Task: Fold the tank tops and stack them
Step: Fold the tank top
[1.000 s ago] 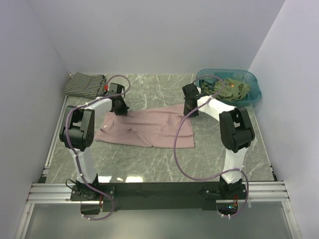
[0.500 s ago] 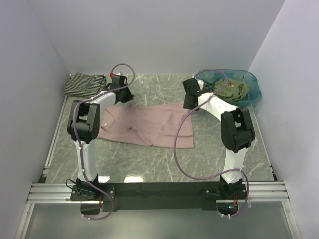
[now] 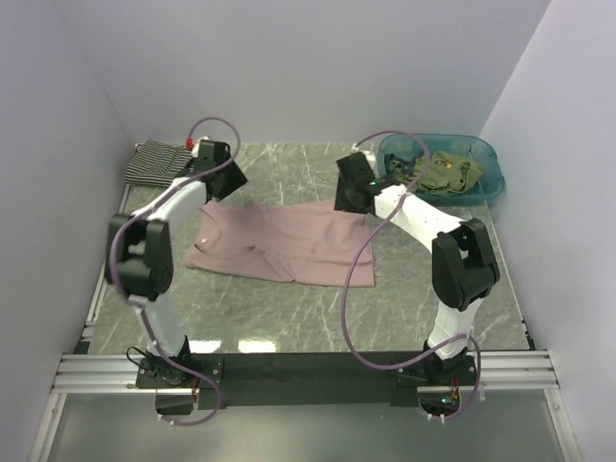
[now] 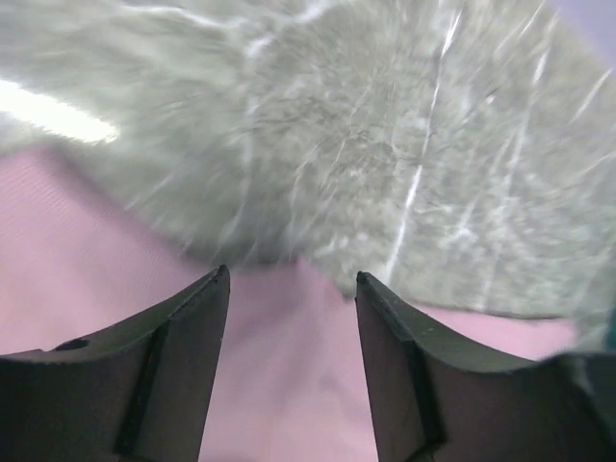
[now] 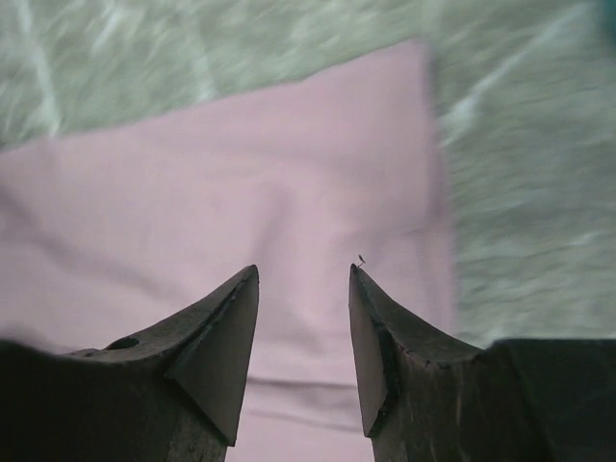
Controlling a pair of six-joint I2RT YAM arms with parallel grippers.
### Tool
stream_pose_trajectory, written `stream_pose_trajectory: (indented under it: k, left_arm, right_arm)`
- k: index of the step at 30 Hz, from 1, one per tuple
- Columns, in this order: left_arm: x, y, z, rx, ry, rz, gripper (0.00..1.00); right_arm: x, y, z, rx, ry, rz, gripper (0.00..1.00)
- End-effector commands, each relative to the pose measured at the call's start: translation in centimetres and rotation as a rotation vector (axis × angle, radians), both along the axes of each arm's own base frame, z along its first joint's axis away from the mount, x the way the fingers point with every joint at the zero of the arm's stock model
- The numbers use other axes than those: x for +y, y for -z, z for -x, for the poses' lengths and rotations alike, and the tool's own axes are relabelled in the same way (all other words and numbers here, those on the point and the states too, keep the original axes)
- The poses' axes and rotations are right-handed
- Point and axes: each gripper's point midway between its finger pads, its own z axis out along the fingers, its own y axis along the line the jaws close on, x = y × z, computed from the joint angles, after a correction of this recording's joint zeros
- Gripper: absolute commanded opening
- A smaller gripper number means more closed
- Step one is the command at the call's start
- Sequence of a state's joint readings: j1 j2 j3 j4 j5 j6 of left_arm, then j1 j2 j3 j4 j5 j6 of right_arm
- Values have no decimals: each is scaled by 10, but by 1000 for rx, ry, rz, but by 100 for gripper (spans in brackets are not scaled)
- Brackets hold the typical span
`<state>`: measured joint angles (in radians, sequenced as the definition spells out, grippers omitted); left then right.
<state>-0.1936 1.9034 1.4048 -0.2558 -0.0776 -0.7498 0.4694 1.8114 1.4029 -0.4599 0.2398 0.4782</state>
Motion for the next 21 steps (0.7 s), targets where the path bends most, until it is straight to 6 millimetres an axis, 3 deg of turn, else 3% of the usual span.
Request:
stream_pose_trajectory:
  k: [1,3,4,5,6,8,9,11,15,21]
  left_arm:
    - [29,-48,44,-10,-192,-4,60]
    - [34,-38,79,36,-248,42,58]
    - [35,-16,102,96,-257,49,54]
    - [34,-19,111,92,-284,95,54]
    - [29,-14,120,111,-269,126,53]
    - [26,7,141,157,-289,172,50]
    - [21,14,146,172,-279,198,50]
    - [21,30,157,201,-292,210,47]
    - [24,50,169,250,-323,211,46]
    - [49,80,193,344,-476,191,46]
  right_arm:
    - [21,6,1,18,-42,-11,49]
    - [25,14,-12,36,-40,15,49]
    - [27,17,-17,38,-44,18,48]
    - [32,7,-31,14,-41,5,48]
    - [30,22,-32,55,-37,34,47]
    - [36,19,-45,40,-39,30,47]
    - [34,32,-47,70,-31,49,46]
    - [33,33,-54,69,-18,64,45]
    - [17,54,-59,108,28,106,43]
    - [-6,78,-56,168,75,141,42]
